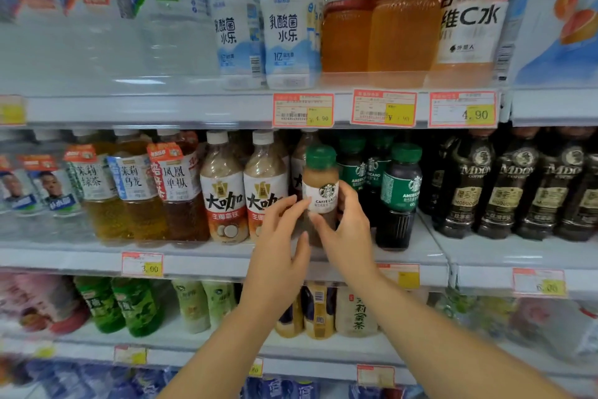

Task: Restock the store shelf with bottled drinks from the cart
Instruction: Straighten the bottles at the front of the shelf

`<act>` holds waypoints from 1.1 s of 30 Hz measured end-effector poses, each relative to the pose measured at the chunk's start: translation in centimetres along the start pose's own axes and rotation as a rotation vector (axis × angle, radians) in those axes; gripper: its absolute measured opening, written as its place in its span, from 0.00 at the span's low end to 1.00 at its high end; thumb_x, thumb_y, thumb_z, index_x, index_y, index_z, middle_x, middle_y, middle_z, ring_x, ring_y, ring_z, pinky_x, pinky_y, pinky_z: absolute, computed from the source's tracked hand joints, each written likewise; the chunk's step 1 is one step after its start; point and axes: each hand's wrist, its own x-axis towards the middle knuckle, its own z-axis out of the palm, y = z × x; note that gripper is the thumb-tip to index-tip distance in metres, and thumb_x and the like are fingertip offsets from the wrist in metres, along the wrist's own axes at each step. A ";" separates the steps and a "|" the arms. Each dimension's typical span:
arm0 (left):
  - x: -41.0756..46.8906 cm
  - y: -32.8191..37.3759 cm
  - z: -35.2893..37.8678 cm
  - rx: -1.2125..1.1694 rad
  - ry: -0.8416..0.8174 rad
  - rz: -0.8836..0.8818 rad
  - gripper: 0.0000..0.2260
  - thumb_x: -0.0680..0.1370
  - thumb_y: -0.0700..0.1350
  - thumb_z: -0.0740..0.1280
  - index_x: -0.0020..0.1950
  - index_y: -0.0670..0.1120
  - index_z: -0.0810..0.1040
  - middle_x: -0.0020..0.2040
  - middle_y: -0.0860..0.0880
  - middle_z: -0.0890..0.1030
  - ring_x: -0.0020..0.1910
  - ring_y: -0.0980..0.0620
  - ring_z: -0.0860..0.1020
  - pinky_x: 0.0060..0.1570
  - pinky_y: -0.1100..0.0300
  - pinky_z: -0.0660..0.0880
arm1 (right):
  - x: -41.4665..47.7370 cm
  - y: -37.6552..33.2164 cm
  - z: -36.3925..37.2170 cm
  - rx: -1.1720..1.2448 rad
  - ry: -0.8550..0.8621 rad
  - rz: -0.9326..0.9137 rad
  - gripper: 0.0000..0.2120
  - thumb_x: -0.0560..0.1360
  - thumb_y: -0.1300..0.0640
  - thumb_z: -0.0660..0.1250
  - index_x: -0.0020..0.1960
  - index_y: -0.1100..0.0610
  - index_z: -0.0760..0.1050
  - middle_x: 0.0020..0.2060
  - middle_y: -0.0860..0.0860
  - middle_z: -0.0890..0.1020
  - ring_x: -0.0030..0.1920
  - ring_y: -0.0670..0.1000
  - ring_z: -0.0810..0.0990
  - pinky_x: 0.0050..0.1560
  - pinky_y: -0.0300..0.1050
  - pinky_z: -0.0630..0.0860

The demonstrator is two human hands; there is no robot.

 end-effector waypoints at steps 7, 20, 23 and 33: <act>0.5 -0.7 1.5 0.063 -0.023 -0.016 0.21 0.78 0.35 0.59 0.67 0.54 0.71 0.67 0.58 0.60 0.59 0.76 0.60 0.54 0.84 0.60 | 1.1 -0.1 0.4 -0.077 -0.086 0.033 0.27 0.72 0.58 0.70 0.69 0.52 0.66 0.60 0.50 0.78 0.59 0.49 0.76 0.59 0.45 0.75; 3.0 4.3 7.9 -0.192 -0.212 -0.147 0.22 0.79 0.38 0.58 0.73 0.50 0.63 0.69 0.53 0.67 0.68 0.57 0.66 0.66 0.63 0.64 | 1.5 3.4 -9.9 -0.195 0.106 0.139 0.28 0.69 0.51 0.73 0.66 0.54 0.67 0.51 0.43 0.77 0.56 0.47 0.77 0.52 0.39 0.72; 4.1 4.5 9.4 -0.302 -0.289 -0.318 0.25 0.80 0.41 0.58 0.76 0.52 0.55 0.75 0.52 0.59 0.73 0.57 0.58 0.71 0.59 0.58 | 0.4 4.1 -11.9 -0.125 0.170 0.053 0.27 0.69 0.54 0.73 0.64 0.51 0.67 0.49 0.39 0.76 0.51 0.41 0.77 0.51 0.35 0.74; 6.3 6.3 13.2 -0.178 -0.268 -0.399 0.32 0.79 0.44 0.61 0.77 0.51 0.44 0.73 0.48 0.53 0.39 0.59 0.69 0.34 0.72 0.66 | -1.1 4.2 -18.8 -0.011 0.282 -0.007 0.25 0.69 0.55 0.74 0.61 0.51 0.67 0.54 0.45 0.79 0.53 0.43 0.79 0.52 0.37 0.75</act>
